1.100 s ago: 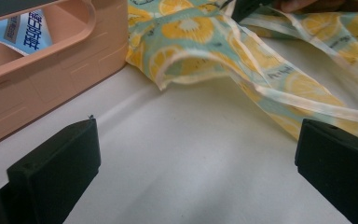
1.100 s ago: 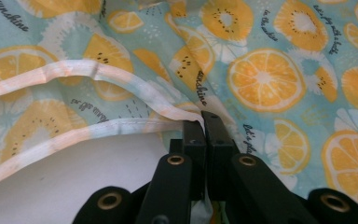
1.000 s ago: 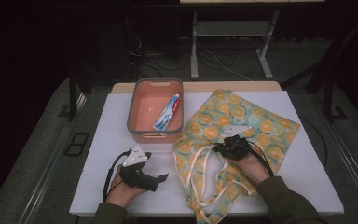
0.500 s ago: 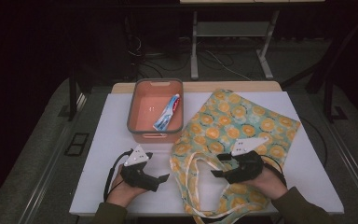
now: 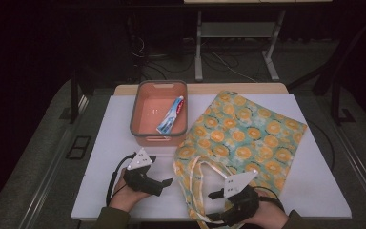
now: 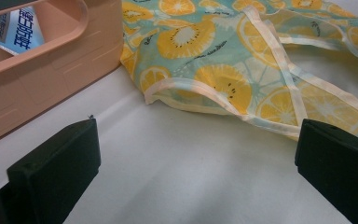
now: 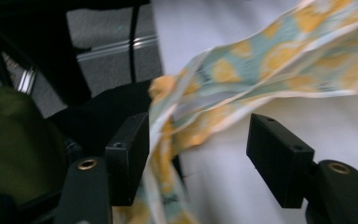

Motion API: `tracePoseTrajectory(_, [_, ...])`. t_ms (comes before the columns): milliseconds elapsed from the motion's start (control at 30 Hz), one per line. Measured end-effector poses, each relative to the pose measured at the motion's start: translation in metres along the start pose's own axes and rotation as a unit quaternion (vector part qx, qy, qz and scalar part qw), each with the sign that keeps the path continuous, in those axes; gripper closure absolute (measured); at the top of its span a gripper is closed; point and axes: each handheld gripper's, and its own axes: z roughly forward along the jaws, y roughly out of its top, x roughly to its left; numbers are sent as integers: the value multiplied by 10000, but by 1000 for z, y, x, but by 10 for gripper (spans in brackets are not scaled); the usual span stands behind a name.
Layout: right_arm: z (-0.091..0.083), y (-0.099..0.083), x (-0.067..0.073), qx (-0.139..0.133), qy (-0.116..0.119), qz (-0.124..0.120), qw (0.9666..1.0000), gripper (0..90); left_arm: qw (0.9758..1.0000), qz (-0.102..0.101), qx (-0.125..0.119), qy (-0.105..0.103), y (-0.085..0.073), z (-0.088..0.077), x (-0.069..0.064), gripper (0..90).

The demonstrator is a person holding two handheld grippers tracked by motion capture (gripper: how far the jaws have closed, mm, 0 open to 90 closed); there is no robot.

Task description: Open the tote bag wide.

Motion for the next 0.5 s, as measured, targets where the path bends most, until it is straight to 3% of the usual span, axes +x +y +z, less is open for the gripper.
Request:
tracePoseTrajectory(133, [13, 0, 7, 173, 165, -110, 9997, 471, 10000, 7, 10, -16, 0, 1, 0, 0])
tracePoseTrajectory(267, [24, -2, 9, 411, 299, -177, 9985, 626, 10000, 16, 21, -23, 0, 1, 0, 0])
tracePoseTrajectory(300, [24, -2, 9, 411, 299, -177, 9985, 626, 10000, 21, 23, -22, 0, 1, 0, 0])
tracePoseTrajectory(400, [25, -2, 7, 375, 291, -177, 9987, 806, 10000, 19, 19, -23, 0, 1, -1, 0])
tracePoseTrajectory(500, [22, -1, 5, 285, 276, -165, 9991, 840, 10000, 16, 10, -21, 0, 1, 0, 0])
